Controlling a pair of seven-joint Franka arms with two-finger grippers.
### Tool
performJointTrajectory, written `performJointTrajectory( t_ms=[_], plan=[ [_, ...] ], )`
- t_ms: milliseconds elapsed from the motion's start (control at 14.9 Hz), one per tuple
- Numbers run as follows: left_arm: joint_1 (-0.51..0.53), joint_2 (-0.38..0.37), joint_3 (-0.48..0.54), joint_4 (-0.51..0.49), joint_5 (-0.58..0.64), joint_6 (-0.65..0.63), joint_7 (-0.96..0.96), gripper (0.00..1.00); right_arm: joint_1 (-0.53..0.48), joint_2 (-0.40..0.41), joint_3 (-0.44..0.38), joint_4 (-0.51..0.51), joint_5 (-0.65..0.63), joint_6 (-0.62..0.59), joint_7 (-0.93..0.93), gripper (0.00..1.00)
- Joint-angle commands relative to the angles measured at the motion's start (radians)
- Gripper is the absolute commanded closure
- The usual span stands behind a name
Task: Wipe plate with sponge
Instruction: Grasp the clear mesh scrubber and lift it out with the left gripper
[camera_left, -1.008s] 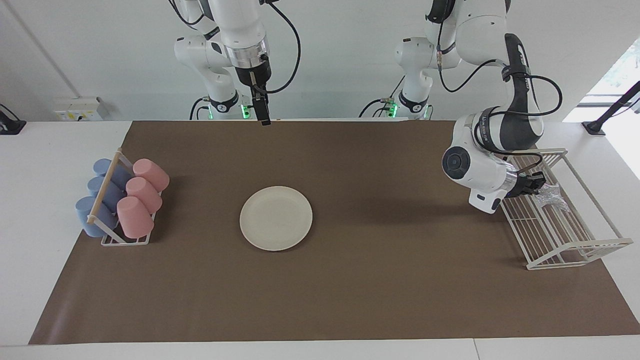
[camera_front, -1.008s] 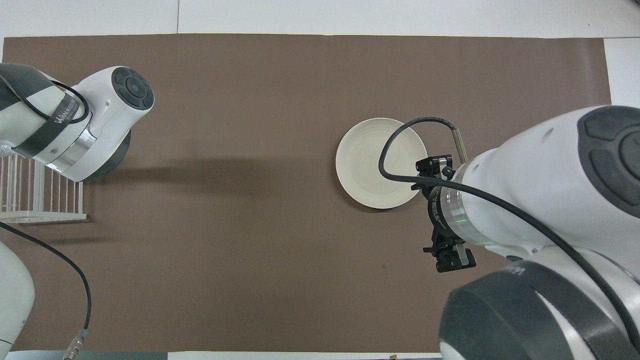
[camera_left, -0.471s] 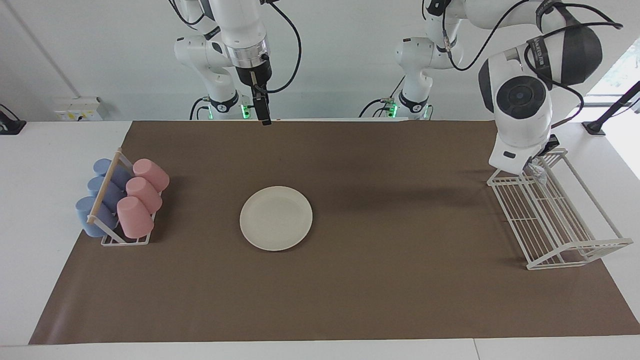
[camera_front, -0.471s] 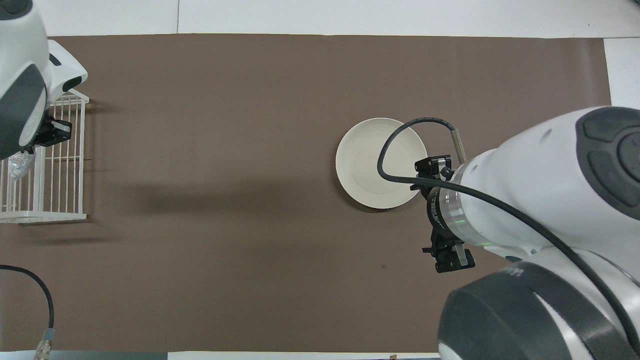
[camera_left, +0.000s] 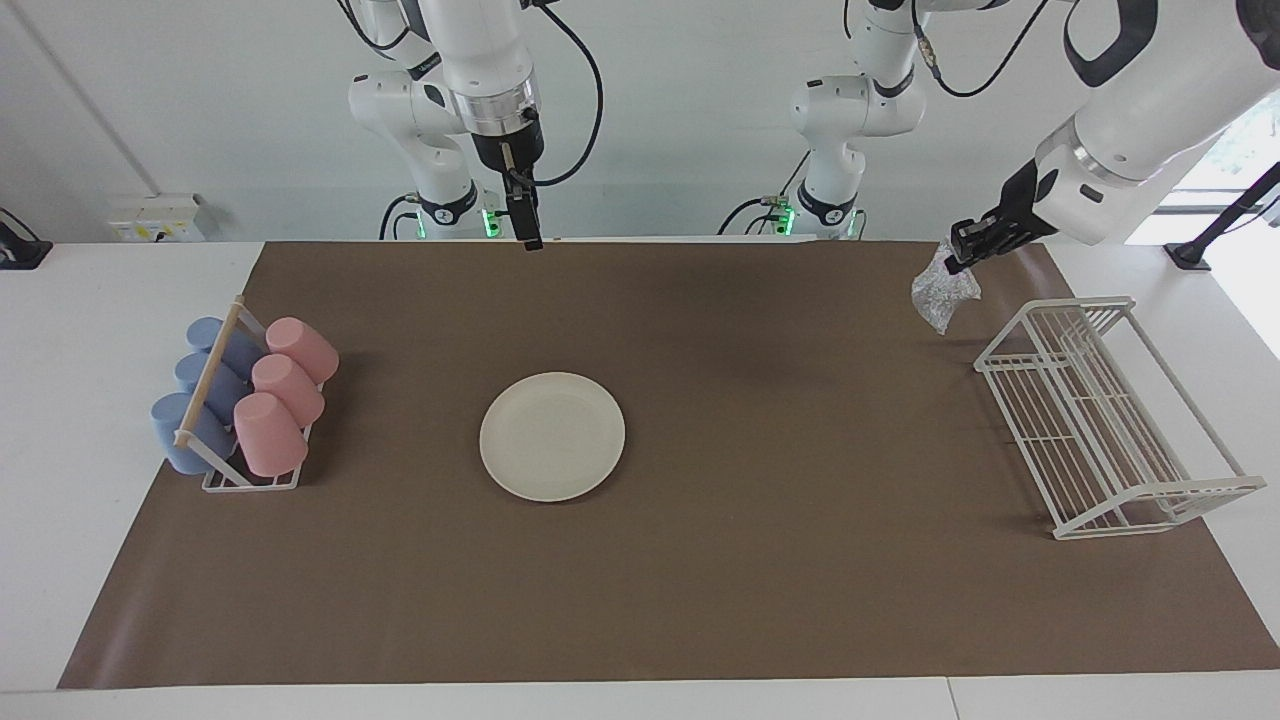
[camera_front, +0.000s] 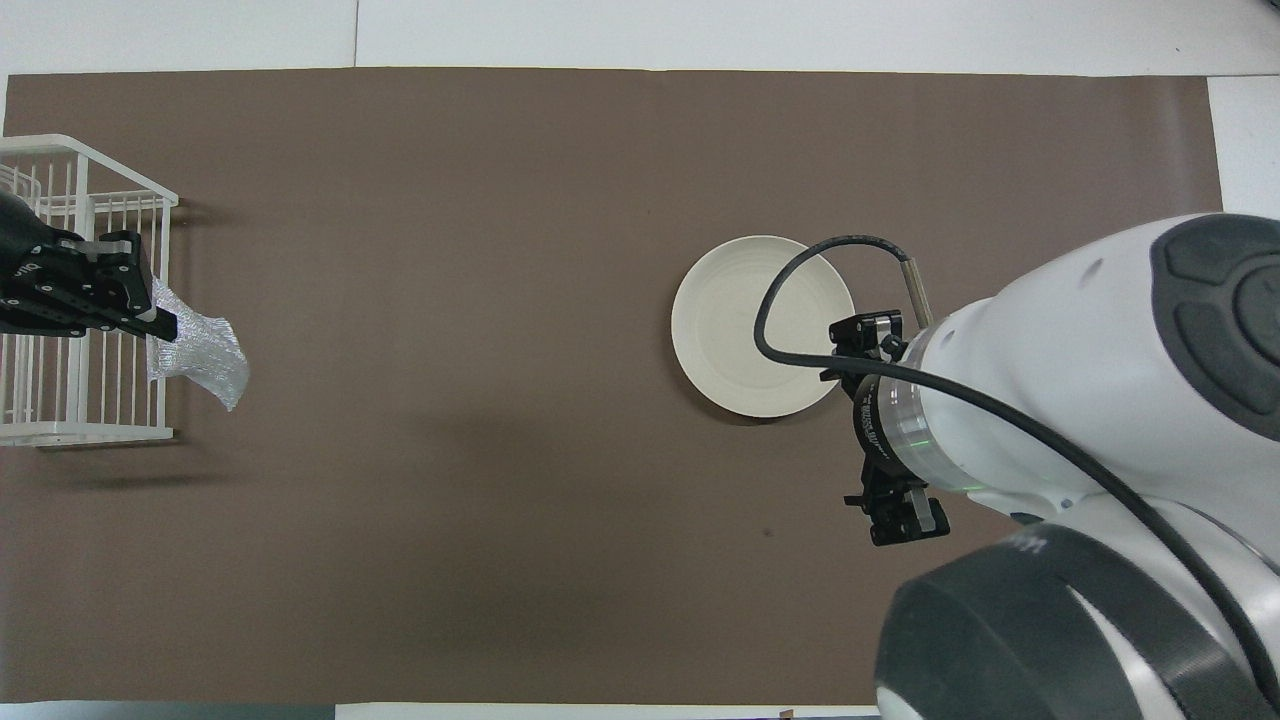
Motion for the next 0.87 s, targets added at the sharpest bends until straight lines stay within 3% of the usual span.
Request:
performJointTrajectory(
  t_ms=[0, 403, 538, 807],
  plan=[
    [0.071, -0.067, -0.007, -0.14, -0.234, 0.062, -0.035, 1.0, -0.006, -0.027, 0.003, -0.029, 0.018, 0.017, 0.016, 0.0],
    [0.086, -0.296, -0.007, -0.601, -0.613, 0.257, 0.129, 1.0, -0.006, -0.027, 0.003, -0.029, 0.027, 0.018, 0.022, 0.0],
    [0.08, -0.342, -0.01, -0.694, -0.699, 0.286, 0.192, 1.0, -0.006, -0.027, 0.003, -0.029, 0.056, 0.024, 0.044, 0.0],
    [0.034, -0.364, -0.012, -0.83, -0.857, 0.297, 0.355, 1.0, 0.024, -0.027, 0.003, -0.031, 0.058, 0.033, 0.05, 0.0]
  ],
)
